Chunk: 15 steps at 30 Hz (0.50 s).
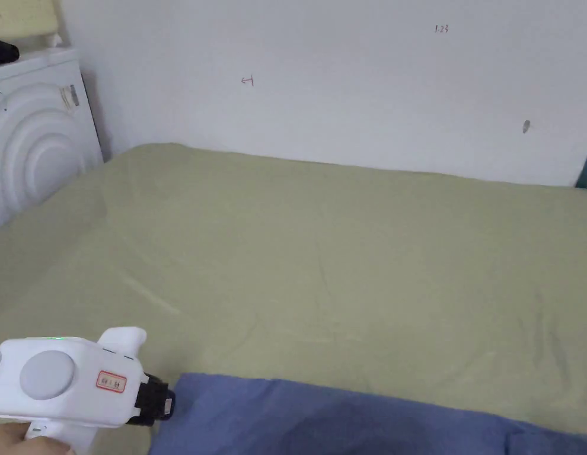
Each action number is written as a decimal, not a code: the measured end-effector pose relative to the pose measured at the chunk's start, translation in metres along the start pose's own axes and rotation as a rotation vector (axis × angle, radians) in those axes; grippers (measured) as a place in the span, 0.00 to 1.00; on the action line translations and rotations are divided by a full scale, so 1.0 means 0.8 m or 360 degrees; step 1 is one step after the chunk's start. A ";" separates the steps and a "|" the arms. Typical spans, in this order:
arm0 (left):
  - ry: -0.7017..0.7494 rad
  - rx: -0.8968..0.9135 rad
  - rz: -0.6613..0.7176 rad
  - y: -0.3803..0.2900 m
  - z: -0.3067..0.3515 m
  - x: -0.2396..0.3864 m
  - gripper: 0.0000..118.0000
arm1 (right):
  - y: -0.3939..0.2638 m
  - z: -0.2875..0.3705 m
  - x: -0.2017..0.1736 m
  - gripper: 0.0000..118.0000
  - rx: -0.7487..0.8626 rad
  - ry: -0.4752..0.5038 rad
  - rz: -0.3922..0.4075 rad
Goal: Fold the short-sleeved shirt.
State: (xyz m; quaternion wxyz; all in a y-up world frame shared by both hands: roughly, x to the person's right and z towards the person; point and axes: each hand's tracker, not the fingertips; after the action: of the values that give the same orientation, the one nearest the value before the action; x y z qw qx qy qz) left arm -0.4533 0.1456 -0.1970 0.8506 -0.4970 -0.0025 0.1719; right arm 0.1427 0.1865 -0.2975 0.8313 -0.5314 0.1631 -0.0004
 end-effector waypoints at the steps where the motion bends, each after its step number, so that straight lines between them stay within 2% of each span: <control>1: -0.0081 -0.0020 0.0019 0.002 -0.006 -0.019 0.00 | -0.001 -0.002 -0.001 0.00 -0.0006 0.0000 0.0002; 4: -0.0417 -0.0040 0.0150 0.003 -0.024 -0.065 0.00 | 0.001 -0.009 -0.009 0.00 -0.0033 0.0001 0.0017; 10: -0.0492 -0.0056 0.0281 -0.012 -0.050 -0.117 0.00 | 0.005 -0.016 -0.015 0.00 -0.0063 0.0014 0.0018; 13: -0.0665 -0.0079 0.0324 -0.018 -0.058 -0.122 0.02 | 0.006 -0.019 -0.020 0.00 -0.0083 0.0012 0.0037; 14: -0.0691 -0.0063 0.0333 -0.021 -0.057 -0.116 0.15 | 0.008 -0.020 -0.021 0.00 -0.0086 0.0012 0.0046; 15: -0.0719 -0.0060 0.0333 -0.024 -0.056 -0.109 0.47 | 0.008 -0.020 -0.023 0.00 -0.0087 0.0012 0.0044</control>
State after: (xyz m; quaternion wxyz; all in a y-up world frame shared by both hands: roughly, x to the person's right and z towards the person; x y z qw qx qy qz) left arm -0.5217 0.0737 -0.1891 0.7966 -0.4594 -0.1442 0.3655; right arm 0.1200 0.1786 -0.3043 0.8158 -0.5515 0.1735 0.0135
